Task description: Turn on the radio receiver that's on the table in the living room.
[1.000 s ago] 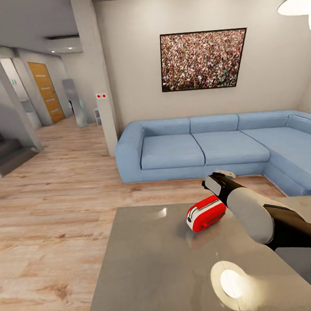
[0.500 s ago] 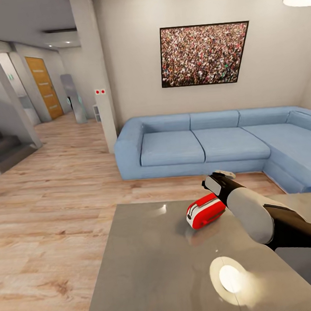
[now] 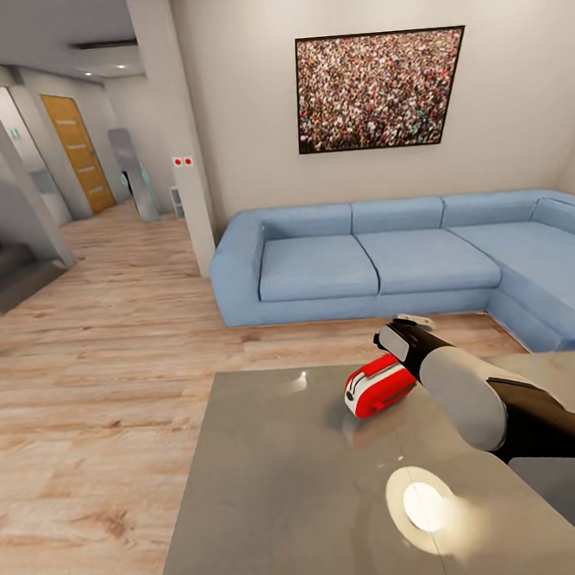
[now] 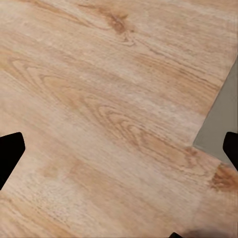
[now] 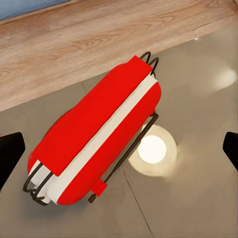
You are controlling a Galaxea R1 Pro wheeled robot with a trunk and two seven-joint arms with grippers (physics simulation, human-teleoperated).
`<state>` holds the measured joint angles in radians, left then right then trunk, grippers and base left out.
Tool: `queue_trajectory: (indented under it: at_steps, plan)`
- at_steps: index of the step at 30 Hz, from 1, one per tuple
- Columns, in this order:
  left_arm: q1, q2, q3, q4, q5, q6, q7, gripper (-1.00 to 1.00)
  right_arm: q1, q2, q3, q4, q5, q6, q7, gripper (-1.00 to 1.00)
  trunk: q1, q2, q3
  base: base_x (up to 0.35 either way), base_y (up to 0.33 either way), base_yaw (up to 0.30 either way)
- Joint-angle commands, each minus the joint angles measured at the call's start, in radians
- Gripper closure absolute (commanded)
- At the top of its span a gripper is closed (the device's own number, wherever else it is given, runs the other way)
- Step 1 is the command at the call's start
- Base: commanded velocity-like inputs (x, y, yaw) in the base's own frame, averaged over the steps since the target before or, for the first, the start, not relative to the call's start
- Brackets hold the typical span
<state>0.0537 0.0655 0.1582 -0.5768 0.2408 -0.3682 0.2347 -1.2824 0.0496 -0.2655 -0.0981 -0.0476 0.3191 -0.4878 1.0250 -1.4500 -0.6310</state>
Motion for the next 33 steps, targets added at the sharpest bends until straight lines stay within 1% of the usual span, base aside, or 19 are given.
queue_trajectory:
  at_steps: [1, 12, 16, 25, 27, 28, 29, 31, 33]
  plan:
    - [0.0, 0.001, 0.0, 0.0, 0.0, 0.0, 0.0, -1.0, 0.0, 0.0, 0.0, 0.0, 0.0, 0.0, 0.0, -1.0, 0.0, 0.0, -0.002, 0.0, 0.0, 0.0]
    - [0.0, 0.002, 0.001, 0.0, 0.0, 0.0, 0.0, -1.0, 0.0, -0.001, 0.0, 0.0, 0.0, 0.0, 0.0, -1.0, 0.0, 0.0, -0.019, 0.0, 0.0, 0.0]
    - [0.0, 0.003, 0.001, 0.001, 0.0, 0.0, 0.0, -1.0, 0.0, -0.007, -0.001, -0.001, -0.001, 0.0, 0.0, -1.0, 0.0, 0.0, -0.026, 0.0, 0.0, 0.0]
    - [0.0, 0.003, 0.001, 0.001, 0.0, 0.0, 0.0, -1.0, 0.0, -0.008, 0.001, -0.002, -0.001, -0.001, 0.007, -1.0, 0.0, 0.0, -0.04, 0.0, 0.0, 0.0]
    - [0.0, 0.003, 0.001, 0.001, 0.0, 0.0, 0.0, -1.0, 0.0, -0.008, 0.001, -0.001, -0.001, -0.002, 0.036, -1.0, 0.0, 0.0, -0.044, 0.0, 0.0, 0.0]
    - [0.0, 0.003, 0.001, 0.001, 0.0, 0.0, 0.0, -1.0, 0.0, -0.008, 0.001, 0.0, 0.001, -0.001, 0.069, -1.0, 0.0, 0.0, -0.045, 0.0, 0.0, 0.0]
    - [0.0, 0.003, 0.001, 0.0, 0.0, 0.0, 0.0, -1.0, 0.0, -0.008, 0.001, 0.0, 0.002, -0.001, 0.088, -1.0, 0.0, 0.0, -0.047, 0.0, 0.0, 0.0]
    - [0.0, 0.003, 0.001, 0.0, 0.0, 0.0, 0.0, -1.0, 0.0, -0.008, 0.002, 0.001, 0.005, 0.0, 0.159, -1.0, 0.0, 0.0, -0.05, 0.0, 0.0, 0.0]
    - [0.0, 0.003, 0.001, 0.0, 0.0, 0.0, 0.0, -1.0, 0.0, -0.008, 0.002, 0.002, 0.007, 0.0, 0.188, -1.0, 0.0, 0.0, -0.053, 0.0, 0.0, 0.0]
